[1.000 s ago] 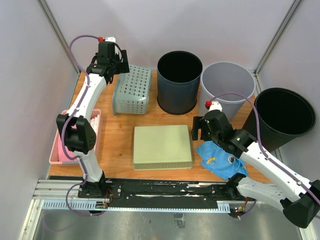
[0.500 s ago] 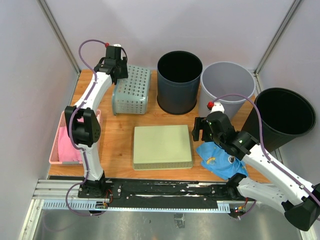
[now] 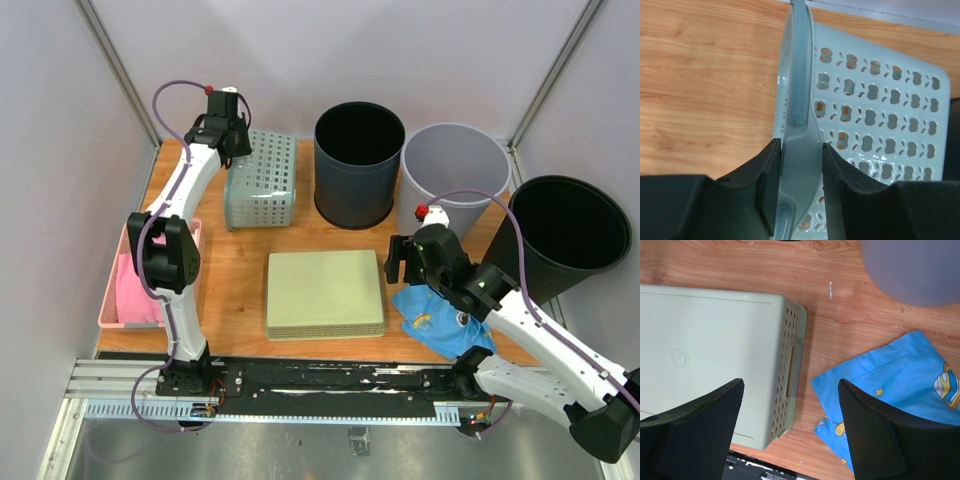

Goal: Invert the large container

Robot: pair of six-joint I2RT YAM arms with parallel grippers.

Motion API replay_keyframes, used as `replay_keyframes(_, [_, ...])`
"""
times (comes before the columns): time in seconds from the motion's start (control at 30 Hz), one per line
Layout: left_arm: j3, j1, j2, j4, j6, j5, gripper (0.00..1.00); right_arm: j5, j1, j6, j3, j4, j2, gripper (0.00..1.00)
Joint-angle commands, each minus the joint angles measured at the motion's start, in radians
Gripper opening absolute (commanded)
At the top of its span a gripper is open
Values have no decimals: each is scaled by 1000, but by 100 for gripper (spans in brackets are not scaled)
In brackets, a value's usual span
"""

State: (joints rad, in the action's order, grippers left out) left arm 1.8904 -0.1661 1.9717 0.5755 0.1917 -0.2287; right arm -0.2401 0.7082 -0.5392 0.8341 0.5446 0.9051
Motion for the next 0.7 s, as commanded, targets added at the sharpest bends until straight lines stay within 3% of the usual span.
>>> replay_keyframes(0.0, [-22,71,-47,-39,111,224,13,-30,14,-14,-22,6,-31,78])
replay_keyframes(0.27, [-247,231,-122,-250,306,607,6,-47,15,-14,-38,17,-60,78])
replay_keyframes(0.67, [-453,363,-105,-416,428,714,9,-58,15,-5,-51,24,-76,78])
